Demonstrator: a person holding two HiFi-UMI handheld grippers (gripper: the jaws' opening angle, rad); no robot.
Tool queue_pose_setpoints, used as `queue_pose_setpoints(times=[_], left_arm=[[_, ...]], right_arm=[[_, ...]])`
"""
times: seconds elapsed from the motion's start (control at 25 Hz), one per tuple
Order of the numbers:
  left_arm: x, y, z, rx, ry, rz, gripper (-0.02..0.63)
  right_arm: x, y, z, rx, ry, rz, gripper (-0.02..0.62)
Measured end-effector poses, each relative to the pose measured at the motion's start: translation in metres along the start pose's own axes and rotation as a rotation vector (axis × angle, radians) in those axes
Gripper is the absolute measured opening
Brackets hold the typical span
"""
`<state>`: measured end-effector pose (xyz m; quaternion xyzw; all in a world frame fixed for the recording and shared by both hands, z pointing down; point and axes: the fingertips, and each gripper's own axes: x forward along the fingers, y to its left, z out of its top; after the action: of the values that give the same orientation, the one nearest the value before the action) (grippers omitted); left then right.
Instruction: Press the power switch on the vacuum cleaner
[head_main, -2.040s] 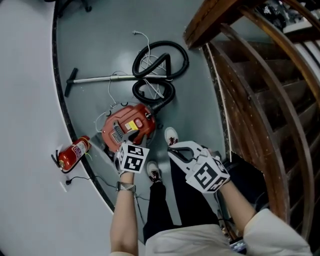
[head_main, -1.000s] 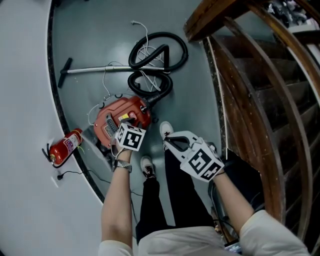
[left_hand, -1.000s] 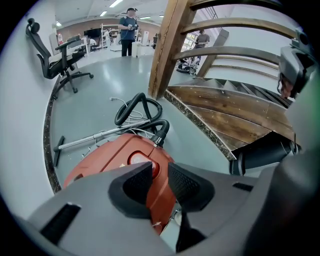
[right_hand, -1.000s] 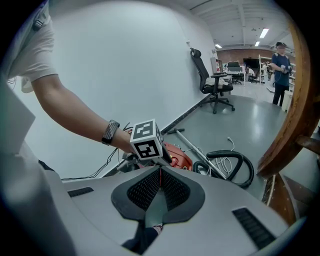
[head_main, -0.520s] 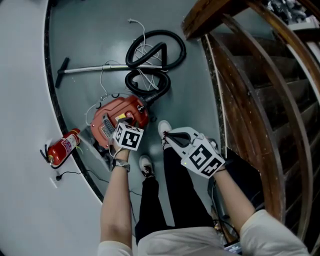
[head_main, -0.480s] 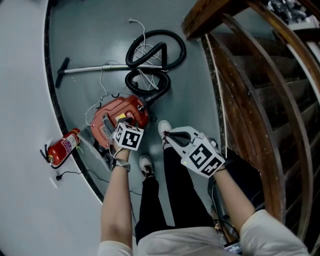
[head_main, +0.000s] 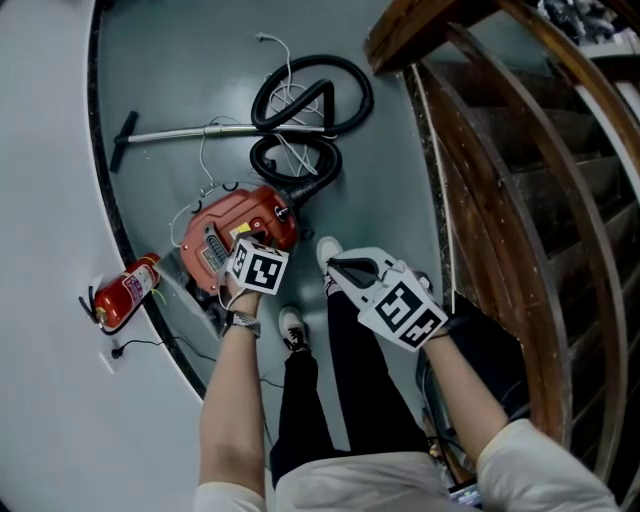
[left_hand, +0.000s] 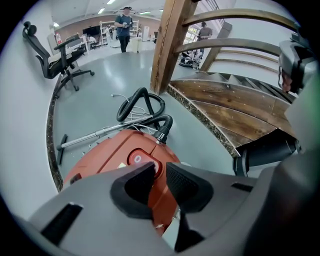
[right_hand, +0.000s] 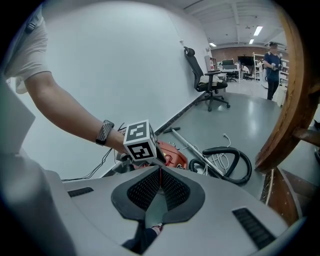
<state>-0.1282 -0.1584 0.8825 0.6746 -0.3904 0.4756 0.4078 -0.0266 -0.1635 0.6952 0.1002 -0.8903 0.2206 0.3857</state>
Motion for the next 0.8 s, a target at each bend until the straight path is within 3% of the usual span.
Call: queue_pose_setpoints(times=[0.4,0.68,0.8], left_arm=[[0.004,-0.005,-0.001,0.062,0.013,-0.028,0.075],[0.005,-0.007,-0.008,0.135,0.061,0.001,0.097],[0.008,-0.008,-0.008,0.121,0.053,0.019,0.081]], right_arm=[[-0.003,-0.015,0.002,0.019,-0.021,-0.026,0.031],[-0.002,-0.016,-0.004,0.025,-0.01,-0.023,0.031],[-0.003,-0.019,-0.004,0.026,-0.01,-0.024,0.031]])
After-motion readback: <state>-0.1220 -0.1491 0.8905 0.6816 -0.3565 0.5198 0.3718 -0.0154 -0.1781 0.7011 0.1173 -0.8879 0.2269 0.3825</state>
